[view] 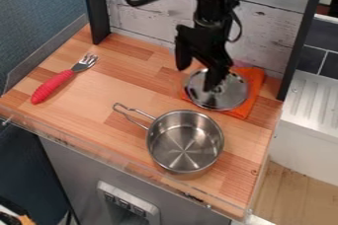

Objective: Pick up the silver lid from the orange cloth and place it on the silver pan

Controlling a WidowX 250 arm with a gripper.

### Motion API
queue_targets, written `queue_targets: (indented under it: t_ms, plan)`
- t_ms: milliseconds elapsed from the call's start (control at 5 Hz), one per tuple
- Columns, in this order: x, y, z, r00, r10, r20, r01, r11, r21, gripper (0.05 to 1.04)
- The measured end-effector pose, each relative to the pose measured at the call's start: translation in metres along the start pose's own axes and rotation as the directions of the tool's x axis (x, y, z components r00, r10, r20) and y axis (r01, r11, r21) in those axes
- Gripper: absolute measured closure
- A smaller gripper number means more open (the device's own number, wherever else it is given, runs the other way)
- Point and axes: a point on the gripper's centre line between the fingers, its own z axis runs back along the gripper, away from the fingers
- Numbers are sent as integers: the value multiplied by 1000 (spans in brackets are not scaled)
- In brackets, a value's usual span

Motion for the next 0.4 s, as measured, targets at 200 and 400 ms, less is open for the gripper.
queue_targets:
  t_ms: [200,400]
  plan:
    - [9,-9,-10,1000,20,8,-19,999,-37,84]
    - [19,-13,-9,999,39,34,-37,997,-69,84]
